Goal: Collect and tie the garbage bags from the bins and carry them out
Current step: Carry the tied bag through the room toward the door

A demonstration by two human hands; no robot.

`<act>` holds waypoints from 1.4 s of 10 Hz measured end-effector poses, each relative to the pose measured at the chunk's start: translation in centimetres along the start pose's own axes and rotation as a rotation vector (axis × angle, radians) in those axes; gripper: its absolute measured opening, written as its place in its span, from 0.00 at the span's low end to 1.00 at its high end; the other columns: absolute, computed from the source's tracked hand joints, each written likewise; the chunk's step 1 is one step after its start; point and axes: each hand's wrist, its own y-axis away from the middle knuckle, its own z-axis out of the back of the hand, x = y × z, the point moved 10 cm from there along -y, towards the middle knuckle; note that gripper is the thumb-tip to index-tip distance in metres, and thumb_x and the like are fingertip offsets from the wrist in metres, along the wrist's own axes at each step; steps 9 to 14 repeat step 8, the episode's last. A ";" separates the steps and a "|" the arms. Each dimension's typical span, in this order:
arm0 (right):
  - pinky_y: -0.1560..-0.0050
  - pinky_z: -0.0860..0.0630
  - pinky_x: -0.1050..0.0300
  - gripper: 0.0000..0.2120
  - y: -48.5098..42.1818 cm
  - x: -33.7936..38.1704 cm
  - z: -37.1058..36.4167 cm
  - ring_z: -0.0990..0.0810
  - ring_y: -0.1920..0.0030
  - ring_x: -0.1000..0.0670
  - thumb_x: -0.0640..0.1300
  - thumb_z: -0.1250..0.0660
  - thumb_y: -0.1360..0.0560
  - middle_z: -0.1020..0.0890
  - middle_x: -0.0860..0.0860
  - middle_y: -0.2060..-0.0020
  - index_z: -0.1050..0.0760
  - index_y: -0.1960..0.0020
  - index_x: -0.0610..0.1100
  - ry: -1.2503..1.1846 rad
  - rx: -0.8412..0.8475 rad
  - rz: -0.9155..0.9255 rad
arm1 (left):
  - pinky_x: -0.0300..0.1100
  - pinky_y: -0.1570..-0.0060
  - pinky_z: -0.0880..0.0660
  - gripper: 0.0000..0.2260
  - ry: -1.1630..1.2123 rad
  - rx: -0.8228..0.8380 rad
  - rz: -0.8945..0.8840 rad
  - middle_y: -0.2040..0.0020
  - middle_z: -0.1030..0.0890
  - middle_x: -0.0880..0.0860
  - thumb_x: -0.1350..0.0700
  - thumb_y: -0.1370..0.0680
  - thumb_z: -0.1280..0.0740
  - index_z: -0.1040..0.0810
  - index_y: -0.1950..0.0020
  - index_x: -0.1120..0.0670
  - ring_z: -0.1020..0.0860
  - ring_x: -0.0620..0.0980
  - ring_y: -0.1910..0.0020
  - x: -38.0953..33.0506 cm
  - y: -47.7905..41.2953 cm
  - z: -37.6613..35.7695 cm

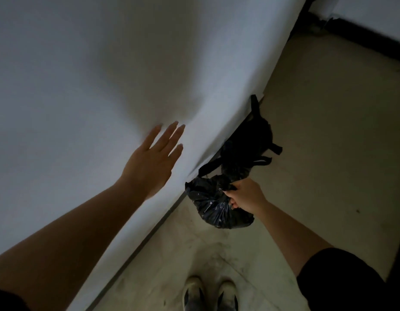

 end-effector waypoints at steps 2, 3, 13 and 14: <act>0.72 0.24 0.64 0.09 -6.6 -2.6 -3.3 0.24 0.80 0.57 0.41 0.33 0.23 0.21 0.46 0.74 0.20 0.59 0.38 -0.046 0.033 -0.066 | 0.54 0.24 0.54 0.24 -0.121 -0.187 0.023 0.24 0.50 0.68 0.58 0.20 0.47 0.39 0.25 0.64 0.51 0.64 0.23 0.0 -1.9 -2.8; 0.70 0.20 0.59 0.05 -9.0 -4.2 -4.4 0.20 0.76 0.52 0.39 0.34 0.23 0.18 0.45 0.71 0.20 0.53 0.40 -0.076 0.028 -0.145 | 0.56 0.25 0.51 0.23 -0.193 -0.245 -0.026 0.24 0.49 0.70 0.60 0.19 0.53 0.42 0.25 0.66 0.49 0.66 0.24 -0.6 -2.0 -3.8; 0.38 0.29 0.51 0.31 -10.4 -6.4 -8.2 0.28 0.35 0.43 0.44 0.35 0.22 0.31 0.43 0.30 0.44 0.23 0.41 -0.025 0.149 -0.296 | 0.53 0.25 0.48 0.23 -0.370 -0.262 0.014 0.24 0.45 0.67 0.55 0.17 0.53 0.46 0.23 0.64 0.45 0.64 0.24 -0.1 -2.0 -4.2; 0.38 0.29 0.51 0.31 -10.4 -6.4 -8.2 0.28 0.35 0.43 0.44 0.35 0.22 0.31 0.43 0.30 0.44 0.23 0.41 -0.025 0.149 -0.296 | 0.53 0.25 0.48 0.23 -0.370 -0.262 0.014 0.24 0.45 0.67 0.55 0.17 0.53 0.46 0.23 0.64 0.45 0.64 0.24 -0.1 -2.0 -4.2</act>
